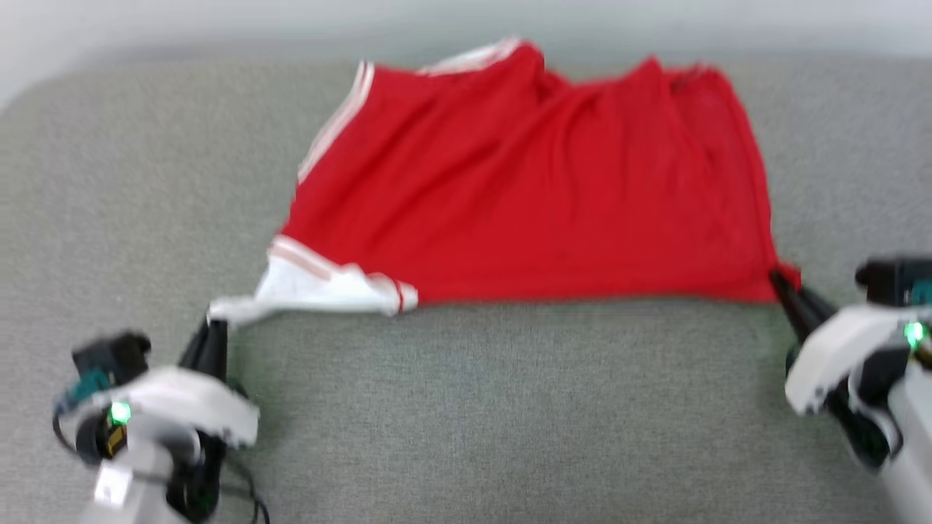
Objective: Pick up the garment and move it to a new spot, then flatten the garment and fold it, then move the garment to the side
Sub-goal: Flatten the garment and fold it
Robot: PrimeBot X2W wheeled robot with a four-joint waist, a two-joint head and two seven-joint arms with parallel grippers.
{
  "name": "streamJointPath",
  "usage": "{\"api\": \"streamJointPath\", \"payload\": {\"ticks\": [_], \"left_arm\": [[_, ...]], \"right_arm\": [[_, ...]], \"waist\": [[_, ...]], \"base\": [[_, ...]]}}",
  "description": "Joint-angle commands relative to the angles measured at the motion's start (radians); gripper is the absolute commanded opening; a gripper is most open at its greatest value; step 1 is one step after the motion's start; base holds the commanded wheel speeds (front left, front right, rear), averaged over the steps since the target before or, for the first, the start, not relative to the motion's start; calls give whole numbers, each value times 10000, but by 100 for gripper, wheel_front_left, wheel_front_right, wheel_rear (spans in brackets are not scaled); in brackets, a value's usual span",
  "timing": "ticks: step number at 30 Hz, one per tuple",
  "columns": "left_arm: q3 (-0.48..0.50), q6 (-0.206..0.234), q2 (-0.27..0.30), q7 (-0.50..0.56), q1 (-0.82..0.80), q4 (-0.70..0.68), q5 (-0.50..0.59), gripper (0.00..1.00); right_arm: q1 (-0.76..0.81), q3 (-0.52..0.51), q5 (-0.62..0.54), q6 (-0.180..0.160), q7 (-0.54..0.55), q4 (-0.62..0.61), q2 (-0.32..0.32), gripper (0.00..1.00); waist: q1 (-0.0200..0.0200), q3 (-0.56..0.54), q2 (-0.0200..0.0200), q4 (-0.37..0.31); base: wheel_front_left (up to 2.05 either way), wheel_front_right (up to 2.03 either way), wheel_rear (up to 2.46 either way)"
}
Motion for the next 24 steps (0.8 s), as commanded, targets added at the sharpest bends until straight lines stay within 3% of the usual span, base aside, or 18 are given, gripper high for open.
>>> {"api": "streamJointPath", "payload": {"ticks": [1, 8, 17, 24], "left_arm": [[121, 296, 80, 119, 801, -472, -105, 0], [188, 1139, 88, 839, 3089, -2312, -402, 0], [311, 2420, 275, 2150, 6126, -5002, -856, 0], [284, 2830, 476, 2850, 6681, -6432, -973, 0]], "right_arm": [[779, -337, -45, -28, 20, -231, -104, 0], [3170, -1309, -462, -28, 336, -1531, 167, 0], [6669, -3113, -1600, -28, 1754, -4053, 1096, 0], [7908, -4013, -2254, -25, 3028, -5796, 1851, 0]], "waist": [[4, -762, 0, 13], [4, -1625, 0, 164], [4, -2663, 0, 517], [4, -2828, 0, 686]], "base": [[0, 0, 0], [0, 0, 0], [0, 0, 0], [0, 0, 0]]}}
